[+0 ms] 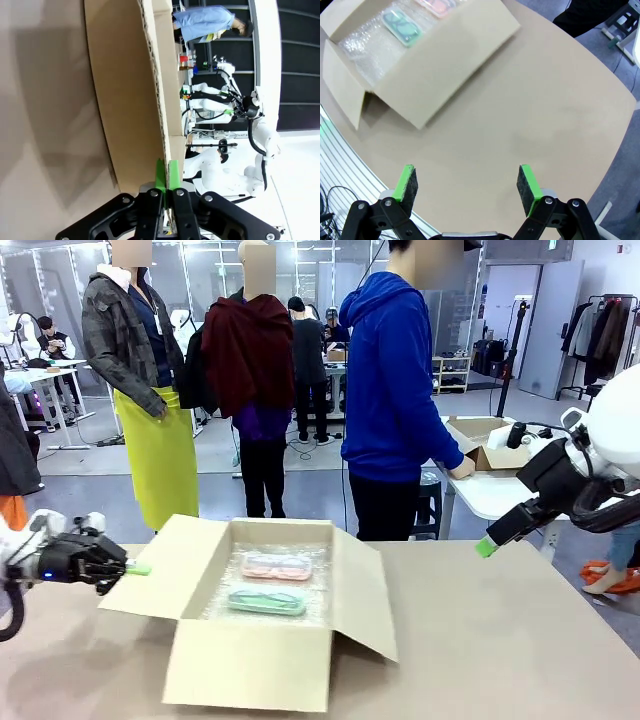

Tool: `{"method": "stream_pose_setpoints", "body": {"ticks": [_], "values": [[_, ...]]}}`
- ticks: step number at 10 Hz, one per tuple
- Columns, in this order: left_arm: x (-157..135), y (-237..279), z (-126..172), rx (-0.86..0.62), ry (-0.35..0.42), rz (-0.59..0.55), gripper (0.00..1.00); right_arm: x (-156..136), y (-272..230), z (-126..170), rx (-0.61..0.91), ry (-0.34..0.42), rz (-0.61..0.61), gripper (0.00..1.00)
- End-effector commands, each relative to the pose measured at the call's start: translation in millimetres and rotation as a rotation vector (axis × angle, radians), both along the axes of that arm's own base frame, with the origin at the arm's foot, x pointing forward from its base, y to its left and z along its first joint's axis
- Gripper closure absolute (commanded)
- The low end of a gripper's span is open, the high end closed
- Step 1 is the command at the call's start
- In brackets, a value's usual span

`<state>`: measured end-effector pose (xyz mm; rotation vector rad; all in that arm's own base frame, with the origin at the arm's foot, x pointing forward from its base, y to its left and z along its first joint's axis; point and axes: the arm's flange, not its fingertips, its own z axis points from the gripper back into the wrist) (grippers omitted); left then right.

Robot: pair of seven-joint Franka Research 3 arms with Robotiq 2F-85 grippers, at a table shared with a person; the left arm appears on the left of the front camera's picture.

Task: Pack the glasses set securely to prepare it for shipping.
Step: Position the Package Box on the left side of the table.

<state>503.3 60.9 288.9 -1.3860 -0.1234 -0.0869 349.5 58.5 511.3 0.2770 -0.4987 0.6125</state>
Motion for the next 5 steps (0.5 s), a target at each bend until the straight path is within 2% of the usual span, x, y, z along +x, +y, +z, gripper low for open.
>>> {"method": "stream_pose_setpoints", "body": {"ticks": [1, 5], "values": [[7, 40, -2, -0.039, -0.029, 0.014, 0.97, 0, 1, -1, -0.007, -0.005, 0.001, 0.00], [1, 147, 6, -0.008, -0.032, 0.005, 0.97, 0, 1, -1, -0.007, -0.005, 0.001, 0.00]]}}
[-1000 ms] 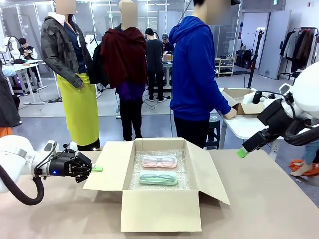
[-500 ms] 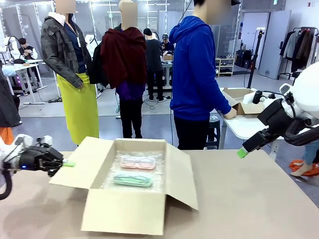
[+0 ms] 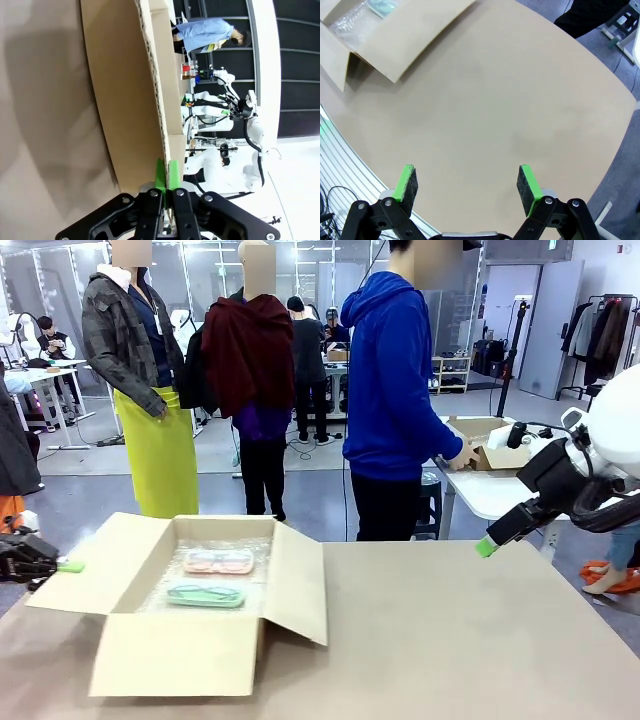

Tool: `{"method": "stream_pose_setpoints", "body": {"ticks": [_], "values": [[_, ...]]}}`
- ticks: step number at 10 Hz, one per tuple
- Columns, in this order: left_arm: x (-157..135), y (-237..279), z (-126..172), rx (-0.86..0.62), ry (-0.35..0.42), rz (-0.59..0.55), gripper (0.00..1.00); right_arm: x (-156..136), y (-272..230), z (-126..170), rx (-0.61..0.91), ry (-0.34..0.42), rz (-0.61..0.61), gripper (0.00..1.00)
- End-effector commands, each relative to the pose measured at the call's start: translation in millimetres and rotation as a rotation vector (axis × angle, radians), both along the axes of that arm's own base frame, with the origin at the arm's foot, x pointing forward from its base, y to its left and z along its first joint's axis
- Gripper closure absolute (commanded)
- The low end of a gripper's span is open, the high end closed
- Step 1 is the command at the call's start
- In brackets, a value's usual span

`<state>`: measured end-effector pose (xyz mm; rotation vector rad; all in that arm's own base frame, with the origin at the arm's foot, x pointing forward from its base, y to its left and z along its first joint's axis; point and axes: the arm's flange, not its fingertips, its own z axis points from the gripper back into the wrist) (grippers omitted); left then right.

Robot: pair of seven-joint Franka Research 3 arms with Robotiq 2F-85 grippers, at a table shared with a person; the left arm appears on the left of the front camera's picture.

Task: Pack the glasses set securely to prepare it for shipping.
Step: Position the Package Box on the left side of the table.

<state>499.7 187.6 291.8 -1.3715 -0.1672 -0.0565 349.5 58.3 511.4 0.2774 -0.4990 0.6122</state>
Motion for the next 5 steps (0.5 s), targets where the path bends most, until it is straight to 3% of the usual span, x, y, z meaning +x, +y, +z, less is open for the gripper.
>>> {"method": "stream_pose_setpoints", "body": {"ticks": [1, 5], "values": [[3, 42, 5, -0.021, -0.012, -0.035, 0.97, 0, 1, -1, -0.007, -0.005, 0.001, 0.00], [-9, 120, 11, -0.034, -0.018, 0.017, 0.97, 0, 1, -1, -0.007, -0.005, 0.001, 0.00]]}}
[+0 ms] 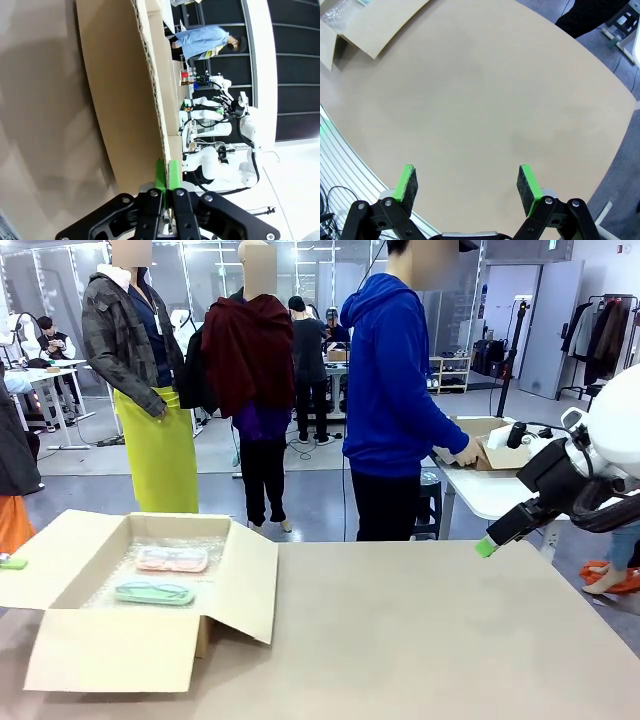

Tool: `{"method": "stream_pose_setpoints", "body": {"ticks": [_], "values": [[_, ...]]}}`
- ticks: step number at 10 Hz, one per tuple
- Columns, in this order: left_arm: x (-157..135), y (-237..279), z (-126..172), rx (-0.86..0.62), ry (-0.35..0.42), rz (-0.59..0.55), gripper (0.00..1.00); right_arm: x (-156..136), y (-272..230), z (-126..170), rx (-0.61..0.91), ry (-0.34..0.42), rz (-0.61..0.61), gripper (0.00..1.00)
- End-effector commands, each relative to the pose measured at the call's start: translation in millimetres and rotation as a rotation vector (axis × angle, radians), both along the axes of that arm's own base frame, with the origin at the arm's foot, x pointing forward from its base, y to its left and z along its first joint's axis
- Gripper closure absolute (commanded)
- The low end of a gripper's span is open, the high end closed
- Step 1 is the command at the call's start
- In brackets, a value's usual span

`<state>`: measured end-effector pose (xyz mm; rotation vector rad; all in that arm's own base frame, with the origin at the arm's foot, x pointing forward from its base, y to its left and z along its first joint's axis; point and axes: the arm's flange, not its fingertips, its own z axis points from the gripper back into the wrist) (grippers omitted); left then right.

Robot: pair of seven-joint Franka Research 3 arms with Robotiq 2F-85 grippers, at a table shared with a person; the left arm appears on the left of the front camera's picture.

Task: Pack the glasses set securely to prepare it for shipping.
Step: Position the Package Box on the left side of the table.

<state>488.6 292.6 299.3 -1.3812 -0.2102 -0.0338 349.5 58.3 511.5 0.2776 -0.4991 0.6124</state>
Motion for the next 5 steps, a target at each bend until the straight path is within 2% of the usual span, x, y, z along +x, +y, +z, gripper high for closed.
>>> {"method": "stream_pose_setpoints", "body": {"ticks": [1, 3, 5], "values": [[1.1, 27.9, 2.5, -0.022, 0.006, -0.015, 0.97, 0.0, 0.9, -0.7, -0.007, -0.005, 0.001, 0.00], [4.6, 23.0, -0.8, -0.003, -0.016, -0.019, 0.97, 0.0, 0.9, -0.7, -0.007, -0.005, 0.001, 0.00], [-2.6, 25.9, -3.2, 0.001, -0.002, 0.017, 0.97, 0.0, 0.9, -0.7, -0.007, -0.005, 0.001, 0.00]]}}
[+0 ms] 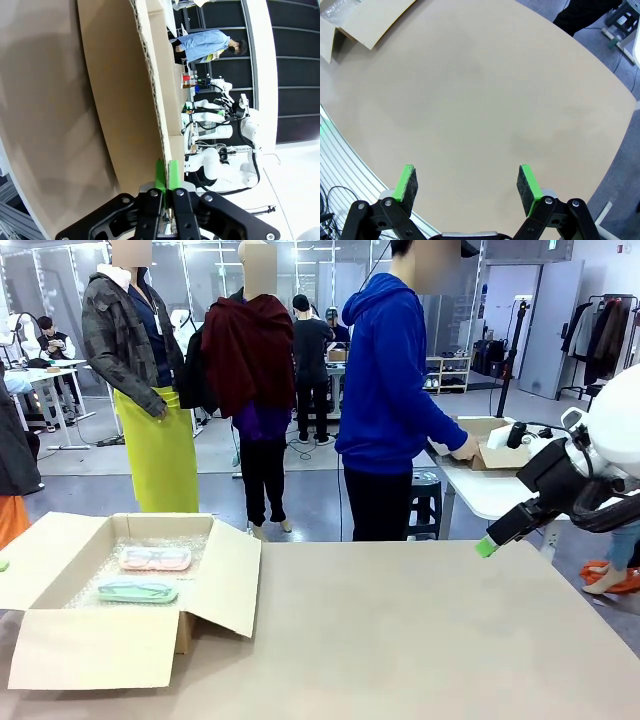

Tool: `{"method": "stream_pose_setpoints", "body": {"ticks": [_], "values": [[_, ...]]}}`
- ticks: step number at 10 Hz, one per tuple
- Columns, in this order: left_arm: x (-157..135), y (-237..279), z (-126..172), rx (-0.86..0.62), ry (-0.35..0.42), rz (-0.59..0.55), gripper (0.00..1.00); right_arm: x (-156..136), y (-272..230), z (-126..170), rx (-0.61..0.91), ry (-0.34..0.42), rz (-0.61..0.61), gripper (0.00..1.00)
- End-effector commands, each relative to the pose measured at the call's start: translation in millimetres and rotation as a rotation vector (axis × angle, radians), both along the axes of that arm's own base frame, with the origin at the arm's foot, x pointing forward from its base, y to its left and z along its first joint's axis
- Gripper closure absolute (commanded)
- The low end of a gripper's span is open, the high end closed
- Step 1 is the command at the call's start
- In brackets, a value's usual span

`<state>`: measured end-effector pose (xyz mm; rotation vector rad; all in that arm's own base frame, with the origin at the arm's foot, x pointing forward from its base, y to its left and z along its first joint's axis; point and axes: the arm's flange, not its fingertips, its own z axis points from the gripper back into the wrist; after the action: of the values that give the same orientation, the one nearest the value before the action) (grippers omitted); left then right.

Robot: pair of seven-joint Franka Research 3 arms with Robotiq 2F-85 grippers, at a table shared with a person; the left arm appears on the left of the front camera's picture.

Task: Pack the glasses set securely to prepare it for shipping.
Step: Position the Package Box on the left side of the table.

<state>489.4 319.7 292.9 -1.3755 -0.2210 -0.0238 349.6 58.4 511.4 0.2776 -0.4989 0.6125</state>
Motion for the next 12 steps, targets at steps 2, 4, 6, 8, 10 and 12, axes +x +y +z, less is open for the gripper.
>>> {"method": "stream_pose_setpoints", "body": {"ticks": [2, 4, 6, 8, 10, 12], "values": [[-3, -1, 3, -0.004, -0.001, 0.003, 0.97, 0, 1, -1, -0.007, -0.005, 0.000, 0.00], [-3, -1, 3, -0.004, -0.001, 0.003, 0.97, 0, 1, -1, -0.007, -0.005, 0.000, 0.00], [-3, -1, 3, -0.004, -0.001, 0.003, 0.97, 0, 1, -1, -0.007, -0.005, 0.000, 0.00], [-3, -1, 0, 0.006, -0.001, 0.022, 0.59, 0, 1, -1, -0.007, -0.005, 0.000, 0.00], [-8, 0, 4, 0.013, -0.022, 0.043, 0.56, 0, 1, -1, -0.007, -0.005, 0.000, 0.00], [-10, 4, 13, 0.063, -0.051, 0.042, 0.20, 0, 1, -1, -0.007, -0.005, 0.000, 0.00]]}}
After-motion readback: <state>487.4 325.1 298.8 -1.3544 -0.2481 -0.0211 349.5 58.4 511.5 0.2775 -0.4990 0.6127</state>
